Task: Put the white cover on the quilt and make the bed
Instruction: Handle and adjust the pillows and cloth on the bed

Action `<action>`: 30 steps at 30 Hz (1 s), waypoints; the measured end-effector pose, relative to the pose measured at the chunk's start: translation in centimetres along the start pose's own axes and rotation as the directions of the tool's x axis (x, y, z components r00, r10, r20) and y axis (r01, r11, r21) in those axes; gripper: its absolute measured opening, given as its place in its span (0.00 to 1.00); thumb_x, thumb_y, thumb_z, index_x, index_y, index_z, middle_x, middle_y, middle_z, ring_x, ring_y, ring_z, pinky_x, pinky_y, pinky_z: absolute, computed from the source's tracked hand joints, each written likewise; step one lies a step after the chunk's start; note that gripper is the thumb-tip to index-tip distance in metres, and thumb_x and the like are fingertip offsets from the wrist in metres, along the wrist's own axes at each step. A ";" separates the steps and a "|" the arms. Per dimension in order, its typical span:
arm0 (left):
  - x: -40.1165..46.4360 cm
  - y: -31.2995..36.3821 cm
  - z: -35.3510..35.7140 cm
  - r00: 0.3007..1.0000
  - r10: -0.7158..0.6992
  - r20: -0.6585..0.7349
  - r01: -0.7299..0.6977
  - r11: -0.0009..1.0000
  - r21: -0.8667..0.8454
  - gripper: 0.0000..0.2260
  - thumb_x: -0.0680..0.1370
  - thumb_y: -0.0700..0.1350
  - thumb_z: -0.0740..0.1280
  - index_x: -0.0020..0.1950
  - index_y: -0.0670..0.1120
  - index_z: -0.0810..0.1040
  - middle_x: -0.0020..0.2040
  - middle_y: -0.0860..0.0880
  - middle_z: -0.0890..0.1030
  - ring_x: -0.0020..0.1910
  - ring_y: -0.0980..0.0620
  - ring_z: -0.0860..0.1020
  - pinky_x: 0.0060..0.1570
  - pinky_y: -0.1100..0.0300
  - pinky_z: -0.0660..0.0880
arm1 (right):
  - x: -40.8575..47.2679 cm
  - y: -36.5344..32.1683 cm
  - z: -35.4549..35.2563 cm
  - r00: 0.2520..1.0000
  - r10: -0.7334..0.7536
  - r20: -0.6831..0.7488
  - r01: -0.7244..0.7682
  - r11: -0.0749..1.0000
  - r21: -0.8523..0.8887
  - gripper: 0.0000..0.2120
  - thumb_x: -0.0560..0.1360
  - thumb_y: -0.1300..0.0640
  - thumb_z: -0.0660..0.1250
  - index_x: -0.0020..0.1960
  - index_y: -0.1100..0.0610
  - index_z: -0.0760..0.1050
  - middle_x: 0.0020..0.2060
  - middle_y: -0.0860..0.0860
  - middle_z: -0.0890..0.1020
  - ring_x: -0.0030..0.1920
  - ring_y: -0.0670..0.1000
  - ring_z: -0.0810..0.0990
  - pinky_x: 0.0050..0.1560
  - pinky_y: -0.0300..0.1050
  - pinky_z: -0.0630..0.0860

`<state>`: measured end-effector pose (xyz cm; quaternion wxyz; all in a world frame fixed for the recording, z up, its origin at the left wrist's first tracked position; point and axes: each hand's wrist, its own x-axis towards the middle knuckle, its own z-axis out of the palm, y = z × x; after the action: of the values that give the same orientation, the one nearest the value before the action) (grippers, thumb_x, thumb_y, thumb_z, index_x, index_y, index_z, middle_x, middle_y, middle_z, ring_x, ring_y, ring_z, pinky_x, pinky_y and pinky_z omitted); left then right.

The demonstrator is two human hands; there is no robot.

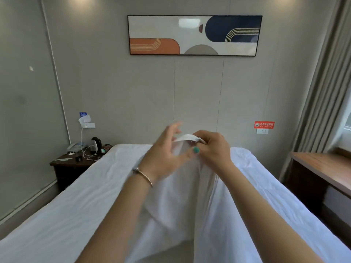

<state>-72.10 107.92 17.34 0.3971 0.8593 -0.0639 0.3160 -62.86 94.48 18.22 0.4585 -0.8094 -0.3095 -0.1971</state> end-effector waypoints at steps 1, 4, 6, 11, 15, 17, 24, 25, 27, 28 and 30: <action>-0.3 -0.3 1.0 1.000 -0.001 0.017 -0.001 0.996 0.094 0.28 0.71 0.64 0.69 0.68 0.59 0.67 0.60 0.58 0.75 0.57 0.58 0.74 0.58 0.61 0.72 | -0.6 0.4 0.5 1.000 -0.003 0.027 0.000 0.994 0.113 0.06 0.69 0.54 0.66 0.37 0.44 0.80 0.30 0.44 0.79 0.35 0.48 0.77 0.38 0.48 0.72; -0.8 -1.7 1.8 0.999 0.026 -0.031 -0.018 0.970 0.241 0.13 0.77 0.57 0.61 0.54 0.51 0.77 0.43 0.53 0.81 0.43 0.48 0.78 0.45 0.49 0.76 | -2.4 1.3 1.2 0.997 -0.039 0.059 0.020 0.952 0.305 0.09 0.67 0.57 0.64 0.34 0.46 0.80 0.31 0.45 0.81 0.34 0.44 0.76 0.37 0.43 0.71; -0.9 -2.2 1.8 1.000 0.025 0.006 -0.025 0.955 0.295 0.09 0.80 0.52 0.63 0.43 0.50 0.76 0.34 0.53 0.76 0.38 0.45 0.76 0.40 0.50 0.75 | -3.4 2.1 1.2 0.995 -0.051 0.089 0.012 0.919 0.393 0.14 0.72 0.64 0.66 0.35 0.48 0.81 0.32 0.43 0.82 0.35 0.41 0.76 0.38 0.37 0.70; -1.6 -2.2 2.3 0.996 -0.093 -0.009 0.093 0.992 0.085 0.11 0.78 0.36 0.64 0.37 0.46 0.77 0.32 0.54 0.76 0.33 0.54 0.72 0.37 0.61 0.69 | -6.7 5.9 1.0 0.935 -0.072 0.346 -0.077 0.914 0.398 0.11 0.68 0.45 0.73 0.49 0.46 0.80 0.56 0.38 0.79 0.59 0.41 0.75 0.59 0.37 0.71; -2.2 -2.0 1.6 0.992 -0.061 -0.106 0.062 0.998 0.006 0.12 0.75 0.29 0.61 0.39 0.41 0.80 0.34 0.50 0.79 0.33 0.55 0.72 0.34 0.70 0.66 | -10.6 9.5 1.7 0.839 0.000 0.545 -0.175 0.947 0.269 0.19 0.63 0.39 0.75 0.51 0.40 0.75 0.68 0.43 0.68 0.68 0.43 0.66 0.65 0.43 0.68; -2.3 -1.9 1.3 0.985 -0.054 -0.166 0.055 0.998 0.002 0.12 0.75 0.29 0.61 0.38 0.41 0.80 0.33 0.50 0.79 0.34 0.54 0.73 0.34 0.70 0.66 | -11.4 9.8 1.7 0.879 0.039 0.475 -0.204 0.931 0.303 0.16 0.64 0.52 0.78 0.45 0.44 0.74 0.52 0.45 0.77 0.53 0.49 0.77 0.49 0.37 0.75; 0.4 -0.9 -2.6 0.921 -0.045 -0.386 0.085 0.993 0.085 0.15 0.71 0.46 0.58 0.37 0.34 0.74 0.33 0.35 0.72 0.34 0.51 0.66 0.33 0.56 0.61 | -4.3 8.5 -3.2 0.964 0.094 0.250 -0.220 0.811 0.542 0.13 0.69 0.74 0.72 0.42 0.58 0.77 0.37 0.50 0.81 0.40 0.48 0.79 0.45 0.45 0.75; 1.0 -0.3 -3.1 0.921 -0.030 -0.388 0.079 0.990 0.112 0.15 0.73 0.46 0.58 0.36 0.35 0.73 0.32 0.38 0.69 0.34 0.50 0.64 0.33 0.56 0.60 | -3.5 8.1 -3.6 0.958 0.080 0.277 -0.230 0.789 0.569 0.12 0.70 0.75 0.70 0.43 0.59 0.77 0.38 0.52 0.82 0.41 0.49 0.80 0.46 0.45 0.77; 2.1 0.6 -3.6 0.930 -0.007 -0.368 0.073 0.984 0.164 0.13 0.76 0.42 0.62 0.34 0.36 0.69 0.30 0.45 0.65 0.32 0.50 0.61 0.30 0.59 0.58 | -2.4 7.9 -3.8 0.956 0.087 0.279 -0.241 0.773 0.587 0.12 0.72 0.75 0.69 0.43 0.59 0.75 0.40 0.55 0.81 0.41 0.50 0.81 0.45 0.44 0.78; 2.4 0.7 -3.8 0.921 -0.008 -0.389 0.088 0.979 0.186 0.14 0.77 0.39 0.62 0.32 0.37 0.66 0.29 0.47 0.63 0.31 0.50 0.59 0.27 0.61 0.56 | -2.2 8.4 -3.7 0.965 0.131 0.225 -0.243 0.765 0.597 0.12 0.72 0.75 0.68 0.43 0.60 0.74 0.40 0.55 0.80 0.41 0.51 0.80 0.44 0.45 0.77; 2.3 0.0 -4.7 0.862 -0.054 -0.505 0.170 0.968 0.186 0.18 0.78 0.37 0.61 0.30 0.43 0.60 0.27 0.48 0.60 0.31 0.48 0.58 0.26 0.60 0.54 | -2.4 11.3 -4.2 0.935 0.352 0.039 -0.311 0.764 0.565 0.11 0.71 0.74 0.68 0.42 0.59 0.72 0.39 0.54 0.77 0.42 0.52 0.76 0.44 0.47 0.73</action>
<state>-72.64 111.68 20.98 0.3184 0.7908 0.1266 0.5071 -57.06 85.63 11.83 0.7141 -0.6726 -0.1896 -0.0409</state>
